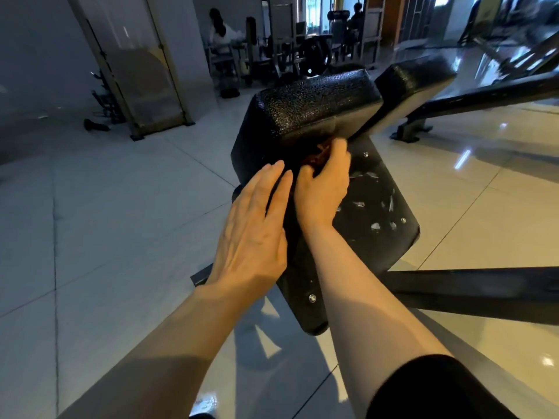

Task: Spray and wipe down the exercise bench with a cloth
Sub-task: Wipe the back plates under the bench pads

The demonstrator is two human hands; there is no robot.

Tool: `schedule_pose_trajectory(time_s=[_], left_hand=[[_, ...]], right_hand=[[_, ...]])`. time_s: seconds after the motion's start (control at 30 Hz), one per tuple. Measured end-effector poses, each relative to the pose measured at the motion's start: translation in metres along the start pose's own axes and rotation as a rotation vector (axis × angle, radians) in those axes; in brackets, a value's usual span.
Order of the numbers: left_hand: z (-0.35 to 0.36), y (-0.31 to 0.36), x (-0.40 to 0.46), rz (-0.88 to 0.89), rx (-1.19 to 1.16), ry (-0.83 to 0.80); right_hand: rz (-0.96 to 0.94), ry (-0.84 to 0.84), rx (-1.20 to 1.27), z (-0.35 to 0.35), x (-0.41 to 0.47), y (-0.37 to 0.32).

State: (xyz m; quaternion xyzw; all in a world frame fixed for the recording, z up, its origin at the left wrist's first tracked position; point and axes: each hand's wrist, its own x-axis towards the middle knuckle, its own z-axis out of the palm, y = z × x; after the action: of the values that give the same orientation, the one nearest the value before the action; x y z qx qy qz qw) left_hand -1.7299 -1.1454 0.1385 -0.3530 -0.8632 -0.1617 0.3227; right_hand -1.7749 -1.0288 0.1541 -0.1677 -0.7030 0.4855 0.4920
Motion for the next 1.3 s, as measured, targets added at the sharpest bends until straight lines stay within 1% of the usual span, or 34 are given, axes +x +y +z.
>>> schedule_pose_trajectory(time_s=[0.03, 0.07, 0.13, 0.17, 0.2, 0.23, 0.27, 0.33, 0.37, 0.4, 0.47, 0.5, 0.53, 0.57, 0.6, 0.63, 0.7, 0.73, 0.77, 0.83, 0.87, 0.9, 0.93, 1.0, 1.03, 1.1, 1.13, 1.17, 1.23, 1.27, 1.3], left_hand=[[0.001, -0.001, 0.000, 0.020, 0.005, -0.008], [0.002, -0.002, 0.001, 0.032, 0.005, -0.013], [0.002, -0.005, 0.003, 0.034, 0.002, -0.002], [0.003, -0.006, 0.005, 0.031, 0.000, 0.007], [0.004, -0.007, 0.006, 0.030, -0.004, 0.014], [0.006, -0.008, 0.008, 0.033, -0.010, 0.021], [0.007, -0.009, 0.009, 0.039, -0.014, 0.027], [0.010, -0.011, 0.011, 0.065, -0.004, 0.041], [0.011, -0.012, 0.011, 0.080, 0.005, 0.049], [0.013, -0.014, 0.010, 0.093, 0.012, 0.061], [0.017, -0.017, 0.010, 0.120, 0.016, 0.092], [0.020, -0.018, 0.011, 0.130, 0.011, 0.108], [0.022, -0.020, 0.012, 0.132, 0.005, 0.121], [0.024, -0.022, 0.013, 0.129, 0.002, 0.130], [0.025, -0.023, 0.014, 0.130, 0.012, 0.133], [0.026, -0.025, 0.015, 0.138, 0.033, 0.130], [0.028, -0.027, 0.016, 0.160, 0.080, 0.118], [0.029, -0.027, 0.016, 0.165, 0.092, 0.118], [0.030, -0.027, 0.016, 0.172, 0.097, 0.128], [0.033, -0.028, 0.018, 0.191, 0.107, 0.176], [0.035, -0.030, 0.019, 0.199, 0.108, 0.204], [0.037, -0.031, 0.021, 0.202, 0.106, 0.229], [0.039, -0.032, 0.021, 0.202, 0.103, 0.240], [0.041, -0.033, 0.022, 0.205, 0.112, 0.229], [0.042, -0.032, 0.022, 0.207, 0.125, 0.209], [0.042, -0.031, 0.021, 0.199, 0.145, 0.172], [0.042, -0.030, 0.021, 0.194, 0.151, 0.166], [0.042, -0.030, 0.021, 0.190, 0.152, 0.169], [0.044, -0.030, 0.024, 0.190, 0.154, 0.188], [0.045, -0.030, 0.025, 0.193, 0.152, 0.200], [0.047, -0.029, 0.026, 0.194, 0.145, 0.206]], right_hand=[[0.091, -0.018, -0.003, -0.003, 0.000, 0.006], [0.118, 0.033, 0.015, -0.006, 0.000, 0.007], [0.002, 0.263, 0.103, -0.011, -0.001, -0.004], [-0.078, 0.334, 0.125, -0.010, -0.003, -0.008], [-0.143, 0.338, 0.127, -0.006, -0.004, -0.010], [-0.179, 0.284, 0.122, 0.001, -0.004, -0.005], [-0.154, 0.174, 0.115, 0.008, -0.004, 0.003], [0.040, -0.078, 0.067, 0.016, -0.011, 0.017], [0.114, -0.105, 0.054, 0.017, -0.017, 0.022], [0.120, -0.029, 0.073, 0.015, -0.020, 0.023], [-0.016, 0.281, 0.151, 0.007, -0.015, 0.009], [-0.091, 0.384, 0.168, 0.006, -0.010, 0.001], [-0.162, 0.422, 0.159, 0.007, -0.004, -0.005], [-0.204, 0.410, 0.146, 0.011, 0.001, -0.008], [-0.197, 0.368, 0.145, 0.016, 0.006, -0.004], [-0.150, 0.285, 0.155, 0.021, 0.009, 0.003], [0.042, 0.091, 0.145, 0.023, 0.008, 0.016], [0.109, 0.069, 0.141, 0.021, 0.005, 0.022], [0.103, 0.143, 0.154, 0.018, 0.006, 0.023], [-0.027, 0.415, 0.231, 0.012, 0.013, 0.010], [-0.094, 0.486, 0.246, 0.012, 0.015, 0.001], [-0.160, 0.508, 0.245, 0.014, 0.017, -0.008], [-0.195, 0.506, 0.233, 0.018, 0.019, -0.013], [-0.160, 0.423, 0.219, 0.026, 0.025, -0.005], [-0.083, 0.331, 0.222, 0.027, 0.028, 0.002], [0.173, 0.134, 0.216, 0.021, 0.031, 0.017], [0.250, 0.121, 0.214, 0.016, 0.032, 0.022], [0.234, 0.208, 0.240, 0.010, 0.034, 0.022], [0.048, 0.472, 0.307, 0.003, 0.037, 0.006], [-0.038, 0.519, 0.294, 0.004, 0.037, -0.003], [-0.110, 0.522, 0.263, 0.009, 0.037, -0.009]])
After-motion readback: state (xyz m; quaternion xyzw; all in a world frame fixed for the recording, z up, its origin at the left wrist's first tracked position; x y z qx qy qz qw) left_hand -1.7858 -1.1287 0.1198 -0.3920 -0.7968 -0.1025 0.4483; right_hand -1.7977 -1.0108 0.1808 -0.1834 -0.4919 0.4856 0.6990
